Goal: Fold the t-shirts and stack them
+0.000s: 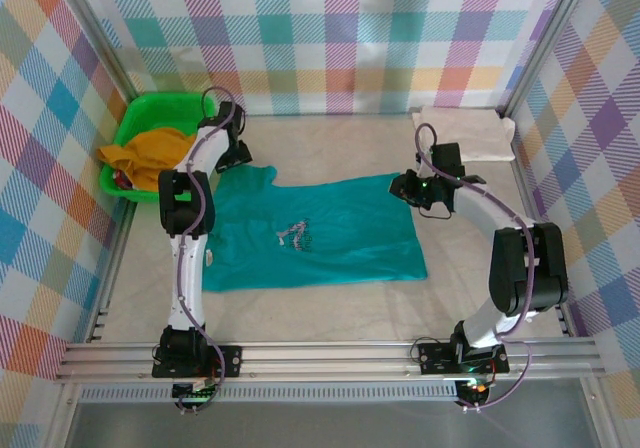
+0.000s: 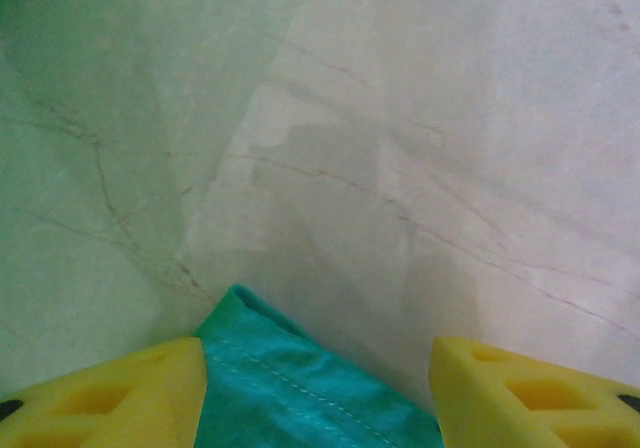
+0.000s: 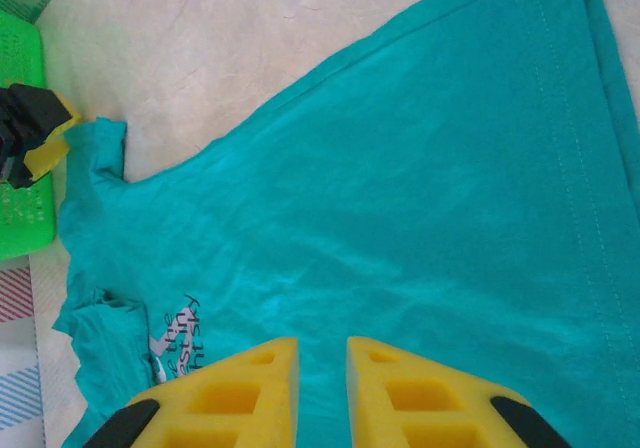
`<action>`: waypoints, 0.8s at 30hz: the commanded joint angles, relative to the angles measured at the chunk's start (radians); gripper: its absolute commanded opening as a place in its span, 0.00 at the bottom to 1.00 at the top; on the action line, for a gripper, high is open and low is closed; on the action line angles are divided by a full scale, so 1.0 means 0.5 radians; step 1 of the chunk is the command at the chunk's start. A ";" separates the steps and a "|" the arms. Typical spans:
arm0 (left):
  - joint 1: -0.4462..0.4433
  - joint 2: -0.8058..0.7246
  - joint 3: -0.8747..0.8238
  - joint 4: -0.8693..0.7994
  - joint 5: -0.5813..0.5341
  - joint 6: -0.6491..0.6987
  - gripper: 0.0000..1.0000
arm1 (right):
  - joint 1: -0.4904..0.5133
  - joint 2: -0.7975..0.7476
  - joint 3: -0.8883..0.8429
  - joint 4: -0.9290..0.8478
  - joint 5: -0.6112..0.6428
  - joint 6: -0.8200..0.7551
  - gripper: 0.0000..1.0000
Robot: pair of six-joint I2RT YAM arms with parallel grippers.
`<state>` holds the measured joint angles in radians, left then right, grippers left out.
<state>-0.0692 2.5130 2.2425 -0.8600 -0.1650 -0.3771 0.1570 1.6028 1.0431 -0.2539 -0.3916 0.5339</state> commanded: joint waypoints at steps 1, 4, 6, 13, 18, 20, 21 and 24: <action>0.034 0.095 0.067 -0.011 0.097 -0.039 0.61 | -0.011 -0.078 -0.035 0.048 -0.063 -0.032 0.21; 0.038 0.133 0.094 -0.023 0.107 -0.046 0.58 | -0.013 -0.085 -0.044 0.056 -0.067 -0.031 0.21; 0.043 0.132 0.095 -0.009 0.107 -0.050 0.51 | -0.016 -0.087 -0.043 0.052 -0.070 -0.032 0.21; 0.046 0.119 0.114 0.014 0.137 -0.036 0.19 | -0.017 -0.057 -0.034 0.090 -0.076 -0.009 0.21; 0.042 0.090 0.117 0.014 0.180 -0.026 0.04 | -0.026 0.105 0.112 0.021 -0.048 -0.027 0.22; 0.037 0.070 0.117 0.015 0.174 -0.013 0.02 | -0.032 0.197 0.208 -0.039 0.005 -0.042 0.24; 0.037 0.055 0.117 0.012 0.175 -0.005 0.02 | -0.041 0.247 0.265 -0.089 0.030 -0.050 0.26; 0.024 0.012 0.116 0.017 0.221 0.025 0.00 | -0.091 0.358 0.385 -0.161 0.149 -0.063 0.30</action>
<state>-0.0555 2.5408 2.2860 -0.8539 -0.0925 -0.3878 0.1394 1.7447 1.1801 -0.2779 -0.3771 0.5293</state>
